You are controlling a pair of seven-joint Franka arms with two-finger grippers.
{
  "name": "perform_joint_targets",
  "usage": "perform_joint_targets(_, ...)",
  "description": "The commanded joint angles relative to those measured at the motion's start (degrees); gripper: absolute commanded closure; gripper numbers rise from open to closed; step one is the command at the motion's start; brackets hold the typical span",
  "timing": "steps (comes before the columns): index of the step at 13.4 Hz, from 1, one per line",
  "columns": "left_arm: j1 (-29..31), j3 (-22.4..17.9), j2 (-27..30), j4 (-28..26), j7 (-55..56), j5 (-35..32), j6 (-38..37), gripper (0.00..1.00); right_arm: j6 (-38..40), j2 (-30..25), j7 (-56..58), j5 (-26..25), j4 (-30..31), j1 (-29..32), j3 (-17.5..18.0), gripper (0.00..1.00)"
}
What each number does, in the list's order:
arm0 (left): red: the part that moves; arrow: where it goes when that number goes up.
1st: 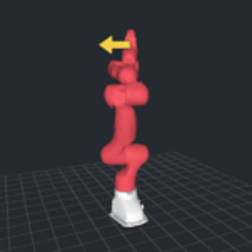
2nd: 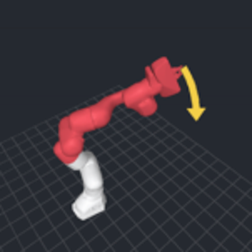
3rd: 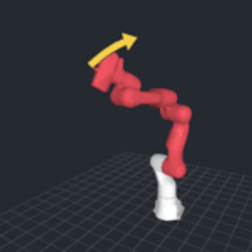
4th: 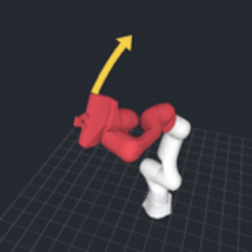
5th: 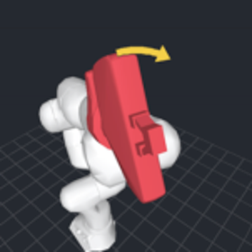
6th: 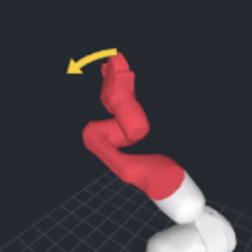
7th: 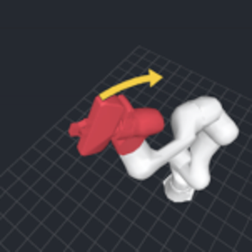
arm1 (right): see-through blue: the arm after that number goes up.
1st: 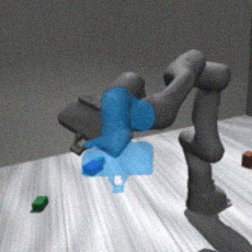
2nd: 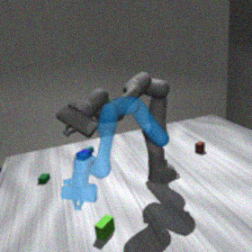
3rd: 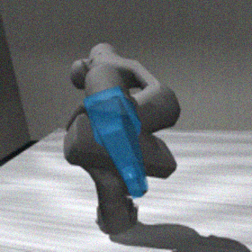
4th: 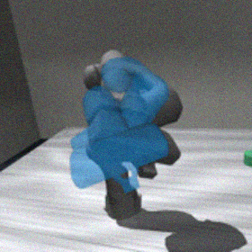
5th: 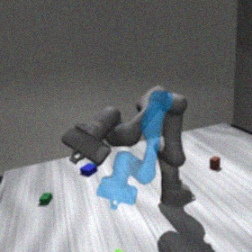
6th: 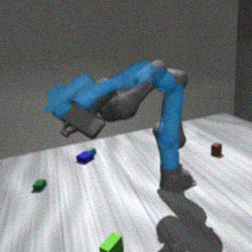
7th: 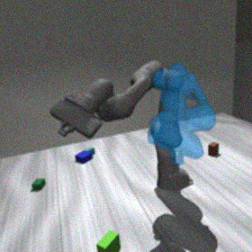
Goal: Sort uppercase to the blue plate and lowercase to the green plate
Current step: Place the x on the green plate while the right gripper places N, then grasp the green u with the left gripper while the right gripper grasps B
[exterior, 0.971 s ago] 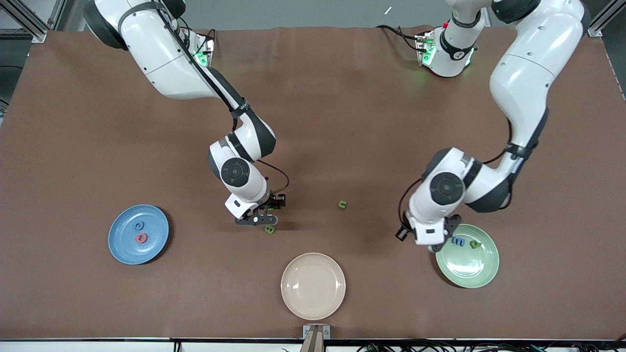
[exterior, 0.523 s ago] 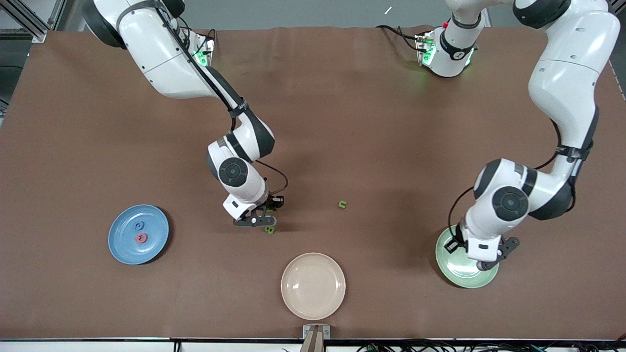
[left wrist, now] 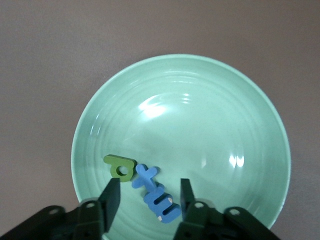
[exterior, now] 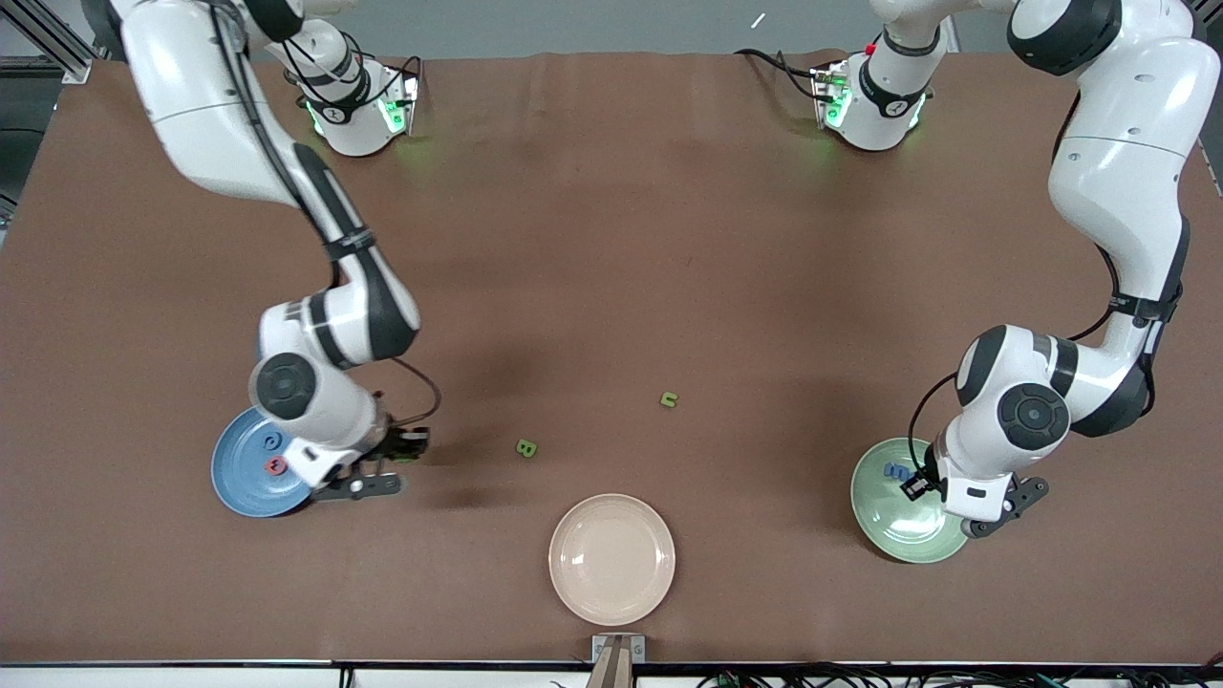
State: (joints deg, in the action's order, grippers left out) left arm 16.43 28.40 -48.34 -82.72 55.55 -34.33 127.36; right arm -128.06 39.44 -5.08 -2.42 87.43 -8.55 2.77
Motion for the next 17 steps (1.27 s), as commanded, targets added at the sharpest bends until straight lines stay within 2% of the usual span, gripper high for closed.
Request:
perform_joint_targets(1, -1.0, 0.3, 1.7, 0.6, 1.2, 3.1, -0.8, 0.0, 1.9, -1.1, 9.0, -0.7, 1.5, 6.2, 1.1, 0.98)
perform_joint_targets(3, -1.7, 4.2, 2.7, -0.2, 5.9, 3.7, -4.5, 0.0, 2.2, -0.7, 14.7, -0.7, 1.7, 10.2, 1.1, 0.96)
perform_joint_targets(4, -1.8, 6.6, 2.7, -0.2, 7.6, 3.7, -6.1, 0.0, 2.2, -0.6, 15.9, -0.6, 1.8, 11.3, 1.1, 0.91)
perform_joint_targets(5, -2.2, 8.8, 2.7, -0.4, 10.2, 3.7, -7.1, 0.0, 2.1, -0.5, 16.0, -0.6, 1.8, 11.8, 1.1, 0.77)
perform_joint_targets(7, -5.2, 10.9, 2.7, -0.6, 15.9, 3.6, -8.4, 0.01, 1.6, -0.1, 16.0, -0.5, 1.9, 12.4, 1.1, 0.2)
perform_joint_targets(8, -7.9, 10.9, 2.5, -0.6, 17.4, 3.6, -8.5, 0.02, 1.5, -0.1, 16.0, -0.3, 1.8, 12.2, 1.1, 0.02)
perform_joint_targets(11, -14.6, 10.8, 0.6, -0.3, 19.3, 3.6, -7.2, 0.1, 1.7, -0.3, 14.6, 0.4, 1.3, 10.5, 1.9, 0.0)
perform_joint_targets(13, -18.5, 10.5, -1.0, 0.1, 23.1, 4.6, -6.3, 0.21, 1.3, -0.3, 5.0, 1.5, 0.5, 5.9, 1.8, 0.0)
perform_joint_targets(16, -22.9, 8.1, -2.6, 0.4, 38.3, 4.7, -2.1, 0.24, 0.6, 0.1, -11.4, 0.9, -1.5, -2.1, 1.7, 0.0)
perform_joint_targets(17, -24.9, 6.4, -3.2, 0.6, 41.4, 4.8, -1.5, 0.26, -2.0, 0.7, -16.3, 0.6, -1.6, -4.2, 1.6, 0.0)
